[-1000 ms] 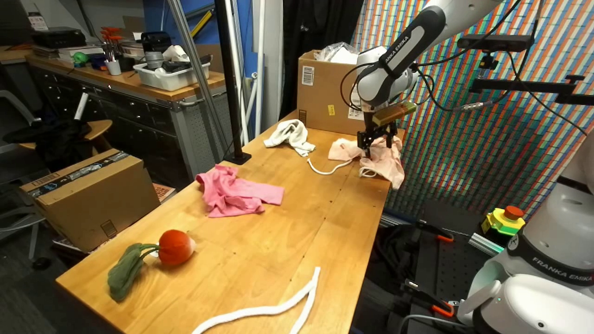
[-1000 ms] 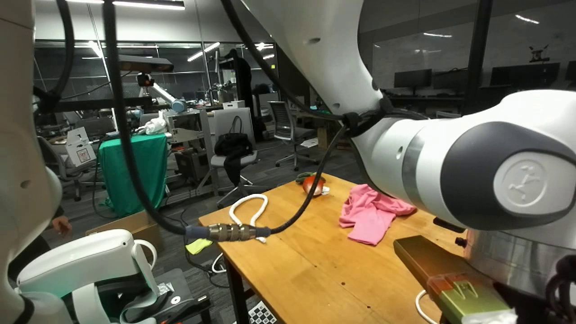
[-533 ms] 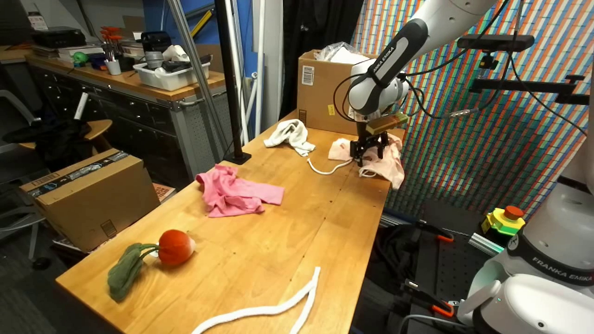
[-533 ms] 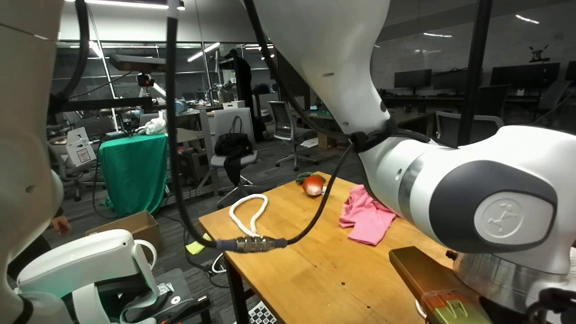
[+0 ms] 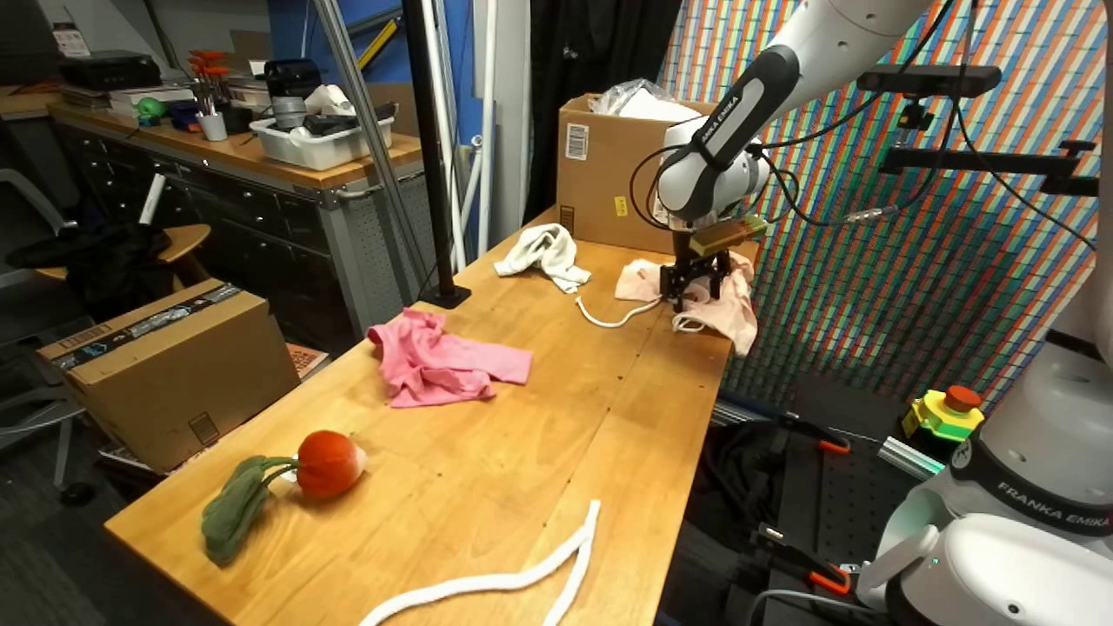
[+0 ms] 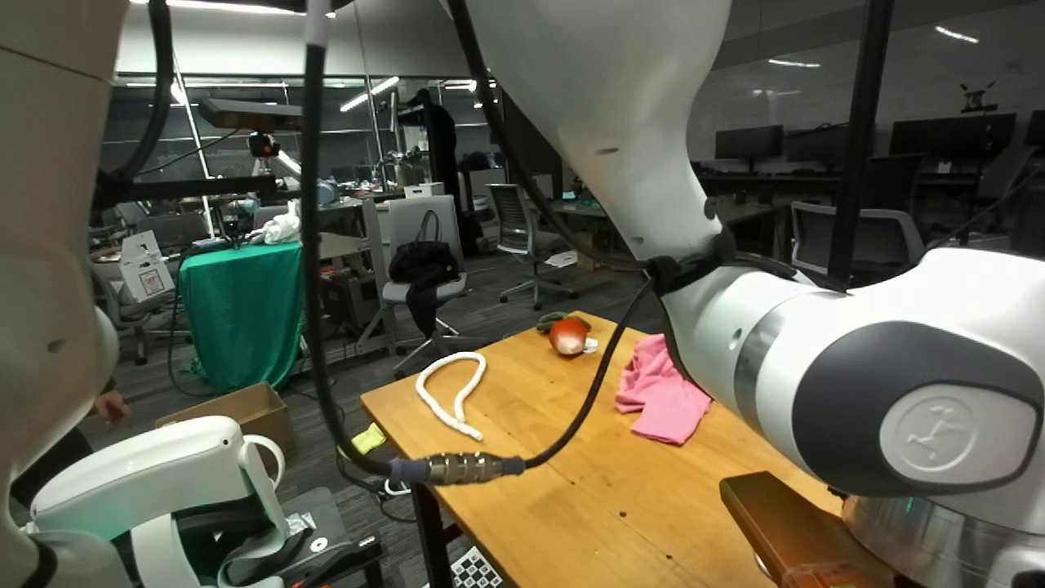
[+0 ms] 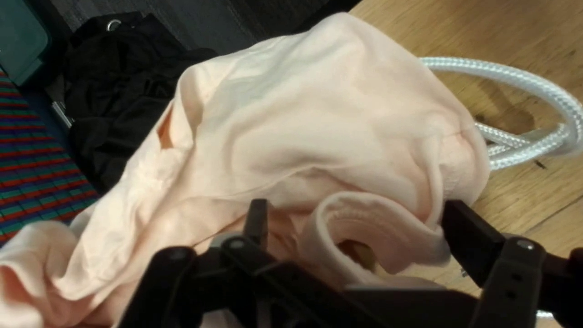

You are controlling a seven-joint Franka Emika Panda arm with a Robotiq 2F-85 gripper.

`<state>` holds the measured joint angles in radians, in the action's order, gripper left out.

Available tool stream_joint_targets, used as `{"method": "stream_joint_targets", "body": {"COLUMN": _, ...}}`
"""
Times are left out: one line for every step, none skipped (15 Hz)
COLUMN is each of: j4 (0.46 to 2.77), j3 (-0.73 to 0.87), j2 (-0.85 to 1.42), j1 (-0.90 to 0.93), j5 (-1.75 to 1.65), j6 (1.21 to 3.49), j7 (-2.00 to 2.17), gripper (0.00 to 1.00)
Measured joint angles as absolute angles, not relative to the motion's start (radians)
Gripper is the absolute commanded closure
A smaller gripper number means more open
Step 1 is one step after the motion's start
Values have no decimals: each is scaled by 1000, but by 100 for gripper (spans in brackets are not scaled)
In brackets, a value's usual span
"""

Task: Separate all the objects on the table

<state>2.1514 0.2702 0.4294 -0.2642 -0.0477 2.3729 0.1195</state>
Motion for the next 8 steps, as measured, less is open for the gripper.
{"method": "stream_joint_targets", "body": {"j4": 2153, "j3": 270, "j2": 432, "j1": -267, "j5": -48, "j6": 2382, "j7": 118, "gripper": 42}}
{"method": "stream_joint_targets", "body": {"j4": 2154, "j3": 270, "j2": 436, "j1": -269, "j5": -48, "j6": 2388, "j7": 117, "gripper": 51}}
{"method": "stream_joint_targets", "body": {"j4": 2154, "j3": 270, "j2": 441, "j1": -272, "j5": -48, "j6": 2394, "j7": 116, "gripper": 58}}
{"method": "stream_joint_targets", "body": {"j4": 2154, "j3": 270, "j2": 444, "j1": -273, "j5": -48, "j6": 2401, "j7": 114, "gripper": 66}}
{"method": "stream_joint_targets", "body": {"j4": 2155, "j3": 270, "j2": 445, "j1": -274, "j5": -48, "j6": 2405, "j7": 113, "gripper": 73}}
{"method": "stream_joint_targets", "body": {"j4": 2155, "j3": 270, "j2": 445, "j1": -274, "j5": -48, "j6": 2407, "j7": 111, "gripper": 82}}
{"method": "stream_joint_targets", "body": {"j4": 2156, "j3": 270, "j2": 445, "j1": -275, "j5": -48, "j6": 2411, "j7": 111, "gripper": 88}}
{"method": "stream_joint_targets", "body": {"j4": 2156, "j3": 271, "j2": 444, "j1": -276, "j5": -48, "j6": 2414, "j7": 111, "gripper": 93}}
